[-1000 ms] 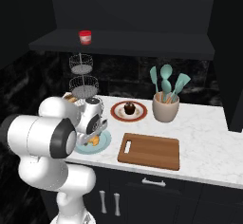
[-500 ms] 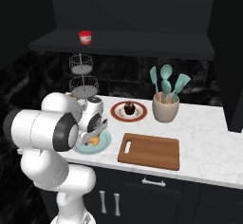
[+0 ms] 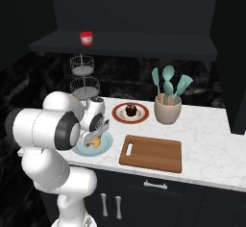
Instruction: From the different types of pastries on the counter, select a croissant and place it on the cutting board. Then retrieve a jar of jam from the cabinet and place it alongside the croissant on the cutting board.
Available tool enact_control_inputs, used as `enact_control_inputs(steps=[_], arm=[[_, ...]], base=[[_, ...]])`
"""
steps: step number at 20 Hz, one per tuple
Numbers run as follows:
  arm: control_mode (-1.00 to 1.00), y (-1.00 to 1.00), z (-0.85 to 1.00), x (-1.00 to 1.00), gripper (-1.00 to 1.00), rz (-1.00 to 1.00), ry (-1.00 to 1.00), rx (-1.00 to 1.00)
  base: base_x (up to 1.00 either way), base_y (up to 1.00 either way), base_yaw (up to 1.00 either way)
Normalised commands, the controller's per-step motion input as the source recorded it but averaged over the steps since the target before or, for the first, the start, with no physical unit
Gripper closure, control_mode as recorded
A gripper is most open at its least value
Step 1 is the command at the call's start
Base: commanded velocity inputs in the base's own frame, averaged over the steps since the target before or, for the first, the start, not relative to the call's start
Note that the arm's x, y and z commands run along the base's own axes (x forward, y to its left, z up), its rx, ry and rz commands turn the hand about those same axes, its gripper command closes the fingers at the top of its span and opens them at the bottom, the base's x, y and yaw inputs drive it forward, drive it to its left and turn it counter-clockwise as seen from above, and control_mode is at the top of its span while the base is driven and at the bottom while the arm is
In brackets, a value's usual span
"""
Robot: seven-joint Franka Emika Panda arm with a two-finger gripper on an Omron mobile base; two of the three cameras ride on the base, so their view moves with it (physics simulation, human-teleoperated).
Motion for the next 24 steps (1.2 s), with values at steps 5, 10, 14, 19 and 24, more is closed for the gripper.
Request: enact_control_inputs(steps=[5, 10, 14, 19, 24], arm=[[-1.0, -0.04, 0.3, -0.09, 1.0, -0.01, -0.02, 0.0], [-1.0, -0.17, 0.48, -0.14, 1.0, -0.04, -0.02, 0.0], [-1.0, -0.36, 0.23, -0.05, 1.0, -0.08, 0.0, 0.03], [-1.0, -0.5, 0.27, -0.05, 1.0, -0.14, 0.0, 0.07], [-1.0, -0.56, 0.13, 0.0, 1.0, -0.12, 0.0, 0.04]], base=[[0.0, 0.0, 0.0], [0.0, 0.0, 0.0], [0.0, 0.0, 0.0], [0.0, 0.0, 0.0], [0.0, 0.0, 0.0]])
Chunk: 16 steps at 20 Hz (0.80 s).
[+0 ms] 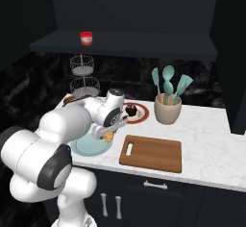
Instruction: From the different types of pastries on the counter, select a croissant and place it on the cutting board. Then retrieve a jar of jam from the cabinet and place it alongside the croissant on the cutting board.
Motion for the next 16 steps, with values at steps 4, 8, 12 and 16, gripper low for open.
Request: enact_control_inputs(steps=[4, 8, 12, 16], arm=[[-1.0, -0.55, 0.0, 0.0, 1.0, -0.08, 0.0, 0.0], [-1.0, -0.62, -0.02, 0.0, 1.0, 0.0, -0.02, 0.0], [-1.0, -0.68, 0.0, -0.01, 1.0, -0.02, -0.07, 0.0], [-1.0, -0.73, 0.0, -0.03, 1.0, -0.03, -0.07, 0.0]], base=[[0.0, 0.0, 0.0], [0.0, 0.0, 0.0], [0.0, 0.0, 0.0], [0.0, 0.0, 0.0]])
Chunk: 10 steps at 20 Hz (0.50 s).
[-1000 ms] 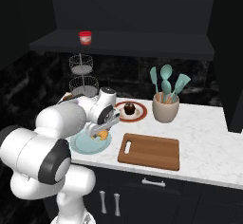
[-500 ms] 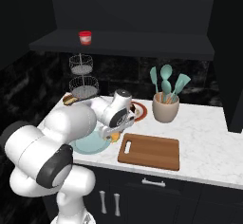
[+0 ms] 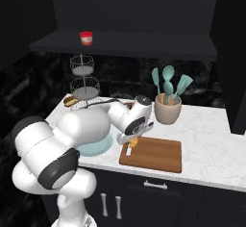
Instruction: From the different types of pastries on the counter, select a croissant and place it on the cutting board. Then retrieve a jar of jam from the cabinet and place it alongside the croissant on the cutting board.
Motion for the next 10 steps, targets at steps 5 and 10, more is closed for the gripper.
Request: enact_control_inputs(steps=[5, 10], arm=[[-1.0, -0.62, -0.05, -0.07, 1.0, -0.01, -0.05, 0.0], [-1.0, -0.18, -0.18, -0.01, 1.0, 0.0, -0.04, -0.01]], base=[[0.0, 0.0, 0.0], [0.0, 0.0, 0.0]])
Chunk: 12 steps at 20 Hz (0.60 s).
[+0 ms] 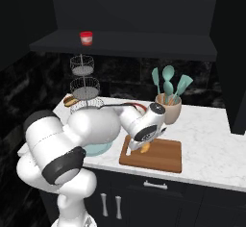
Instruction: From the different types of pastries on the counter, select a croissant and place it on the cutting board. Then retrieve a jar of jam from the cabinet and place it alongside the croissant on the cutting board.
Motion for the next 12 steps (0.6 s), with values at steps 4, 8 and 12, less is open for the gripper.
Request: enact_control_inputs(steps=[4, 8, 12], arm=[[-1.0, 0.0, -0.1, 0.05, 1.0, 0.0, -0.02, 0.0], [-1.0, 0.0, -0.28, 0.01, 1.0, 0.0, 0.0, 0.0], [-1.0, 0.0, -0.43, 0.02, 1.0, 0.0, 0.0, 0.0]], base=[[0.0, 0.0, 0.0], [0.0, 0.0, 0.0], [0.0, 0.0, 0.0]])
